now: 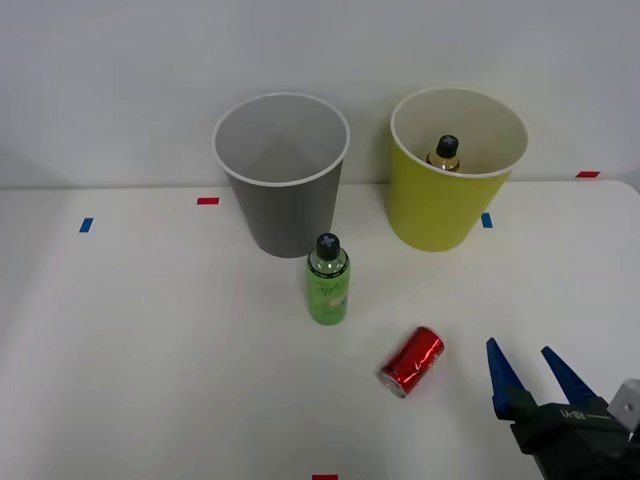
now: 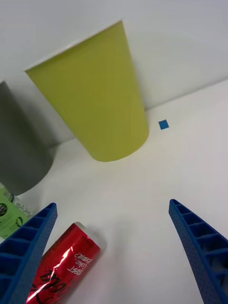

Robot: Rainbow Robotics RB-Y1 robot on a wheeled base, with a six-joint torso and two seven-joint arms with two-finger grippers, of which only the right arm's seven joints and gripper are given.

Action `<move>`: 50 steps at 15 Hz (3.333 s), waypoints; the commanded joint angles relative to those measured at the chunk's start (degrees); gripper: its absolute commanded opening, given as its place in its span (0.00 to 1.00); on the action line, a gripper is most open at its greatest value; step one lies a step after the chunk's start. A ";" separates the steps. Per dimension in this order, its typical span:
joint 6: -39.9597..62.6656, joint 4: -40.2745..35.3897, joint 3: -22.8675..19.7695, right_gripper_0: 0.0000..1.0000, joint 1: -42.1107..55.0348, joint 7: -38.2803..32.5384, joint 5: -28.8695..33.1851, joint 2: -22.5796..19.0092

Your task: Put cans in the gray bin, plastic bottles in the light green bin

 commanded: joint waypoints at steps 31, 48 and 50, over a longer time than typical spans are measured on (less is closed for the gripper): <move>93.68 -7.60 13.86 0.81 -48.90 -28.42 -36.18 -11.65; 102.12 4.27 17.46 0.81 -59.10 -29.65 -34.69 -8.14; 101.15 7.52 18.16 0.81 -60.42 -29.48 -34.42 -7.26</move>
